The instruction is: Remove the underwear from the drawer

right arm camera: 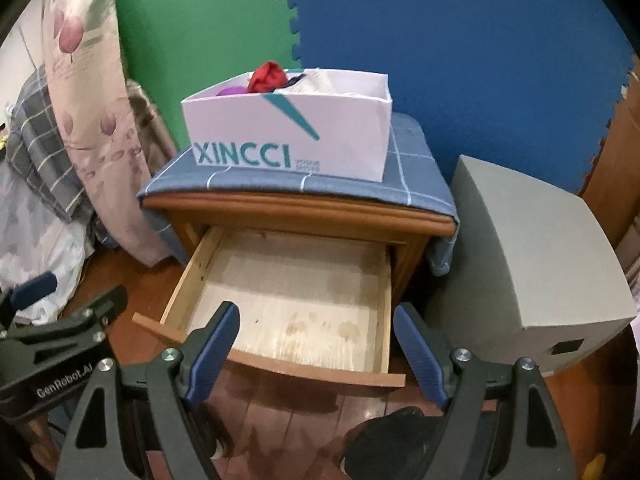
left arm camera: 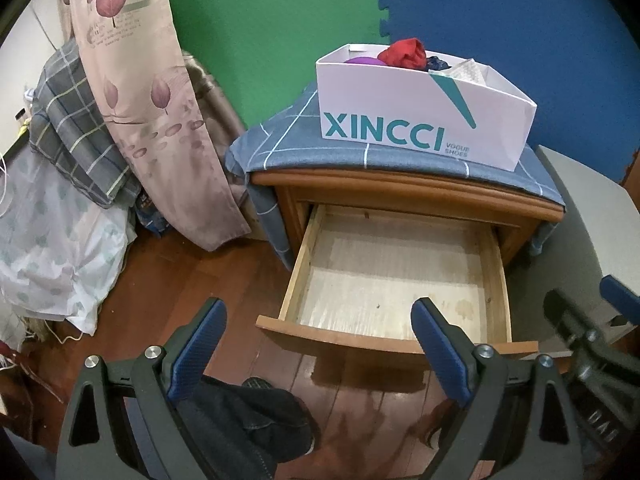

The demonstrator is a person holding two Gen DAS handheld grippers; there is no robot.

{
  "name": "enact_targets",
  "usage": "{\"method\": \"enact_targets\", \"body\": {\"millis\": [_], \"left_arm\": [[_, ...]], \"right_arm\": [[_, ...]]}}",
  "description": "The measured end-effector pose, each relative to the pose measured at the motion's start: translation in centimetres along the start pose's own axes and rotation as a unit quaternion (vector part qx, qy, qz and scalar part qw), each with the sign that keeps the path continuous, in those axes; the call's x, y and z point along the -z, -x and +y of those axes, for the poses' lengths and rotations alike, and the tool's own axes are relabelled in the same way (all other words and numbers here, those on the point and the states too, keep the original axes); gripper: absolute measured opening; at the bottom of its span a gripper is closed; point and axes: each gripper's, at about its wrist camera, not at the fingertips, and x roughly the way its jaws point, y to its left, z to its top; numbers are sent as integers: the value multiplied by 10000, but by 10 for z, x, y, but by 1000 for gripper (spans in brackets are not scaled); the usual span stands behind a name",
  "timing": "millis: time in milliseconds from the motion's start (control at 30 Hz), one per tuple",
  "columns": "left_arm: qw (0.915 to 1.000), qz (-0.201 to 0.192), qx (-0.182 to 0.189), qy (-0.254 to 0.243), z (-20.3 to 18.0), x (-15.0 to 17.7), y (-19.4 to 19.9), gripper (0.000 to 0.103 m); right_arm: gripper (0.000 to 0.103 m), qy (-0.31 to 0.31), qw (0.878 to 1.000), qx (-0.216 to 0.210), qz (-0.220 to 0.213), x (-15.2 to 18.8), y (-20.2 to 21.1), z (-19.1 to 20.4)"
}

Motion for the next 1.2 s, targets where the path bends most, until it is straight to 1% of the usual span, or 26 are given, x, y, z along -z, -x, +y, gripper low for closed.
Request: {"method": "enact_targets", "body": {"millis": [133,500,733,1000,1200], "left_arm": [[10000,0,11,49,2,-1,1,92],[10000,23,-22,90,7,-2,-1,92],[10000,11,-52,85,7,1,-2,92],[9999,63,-65,120,8,5,-5,92],[9999,90,31,106,8,6,-7,92]], "right_arm": [[82,37,9999,-72,81,-2,0,5],[82,159,9996,-107,227,2,-5,16],[82,152,9995,-119,266,6,-8,16],[82,159,9990,-124,411,10,-15,15],[82,201,9986,-130,471,11,-19,17]]}}
